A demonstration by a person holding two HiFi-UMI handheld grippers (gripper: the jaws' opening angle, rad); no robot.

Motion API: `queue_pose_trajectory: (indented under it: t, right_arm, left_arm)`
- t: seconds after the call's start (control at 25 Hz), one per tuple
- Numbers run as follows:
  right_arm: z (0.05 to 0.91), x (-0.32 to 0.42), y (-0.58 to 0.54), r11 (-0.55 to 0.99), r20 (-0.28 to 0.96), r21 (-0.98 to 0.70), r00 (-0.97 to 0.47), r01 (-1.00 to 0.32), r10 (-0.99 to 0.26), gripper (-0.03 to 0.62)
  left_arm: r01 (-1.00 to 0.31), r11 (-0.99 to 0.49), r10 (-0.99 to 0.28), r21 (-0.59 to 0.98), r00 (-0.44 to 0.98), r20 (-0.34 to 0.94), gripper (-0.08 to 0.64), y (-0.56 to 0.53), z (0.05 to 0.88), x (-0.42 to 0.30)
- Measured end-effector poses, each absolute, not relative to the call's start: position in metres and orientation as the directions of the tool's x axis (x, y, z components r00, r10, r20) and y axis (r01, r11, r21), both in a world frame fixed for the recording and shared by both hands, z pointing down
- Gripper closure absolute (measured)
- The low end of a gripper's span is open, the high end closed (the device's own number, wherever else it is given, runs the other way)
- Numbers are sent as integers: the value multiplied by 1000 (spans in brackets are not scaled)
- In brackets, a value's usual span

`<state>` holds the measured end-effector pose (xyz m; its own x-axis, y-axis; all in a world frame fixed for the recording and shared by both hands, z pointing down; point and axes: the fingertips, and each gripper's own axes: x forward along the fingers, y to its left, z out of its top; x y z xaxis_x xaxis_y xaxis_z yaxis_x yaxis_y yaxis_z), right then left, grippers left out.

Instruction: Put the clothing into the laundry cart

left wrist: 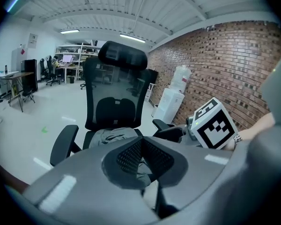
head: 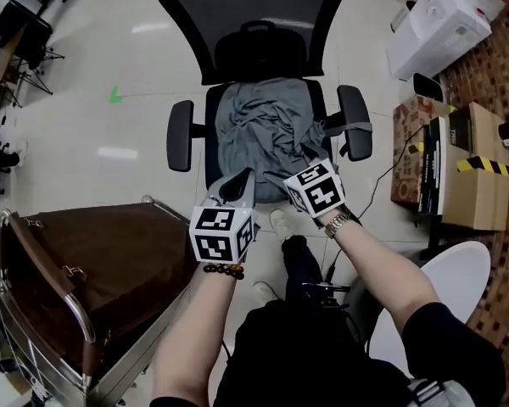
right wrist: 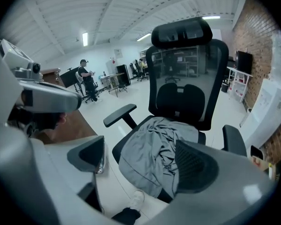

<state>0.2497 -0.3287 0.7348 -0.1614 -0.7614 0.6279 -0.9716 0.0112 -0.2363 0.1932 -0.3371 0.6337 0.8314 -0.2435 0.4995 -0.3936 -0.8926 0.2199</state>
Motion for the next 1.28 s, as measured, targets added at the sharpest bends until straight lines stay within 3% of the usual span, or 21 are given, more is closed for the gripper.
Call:
queue_pose_trajectory:
  t: [0.4, 0.84, 1.28]
  right_arm:
    - [870, 326, -405, 16, 733, -269, -216, -963, -645, 68]
    - [1004, 357, -473, 38, 821, -244, -227, -969, -523, 15]
    - [1101, 374, -480, 85, 908, -171, -190, -982, -374, 3]
  left_arm:
    - [-468, -843, -233, 267, 763, 603, 557, -428, 750, 285]
    - [-535, -788, -193, 305, 685, 703, 557, -497, 871, 317]
    - [-556, -768, -176, 318, 660, 730, 557, -524, 925, 332]
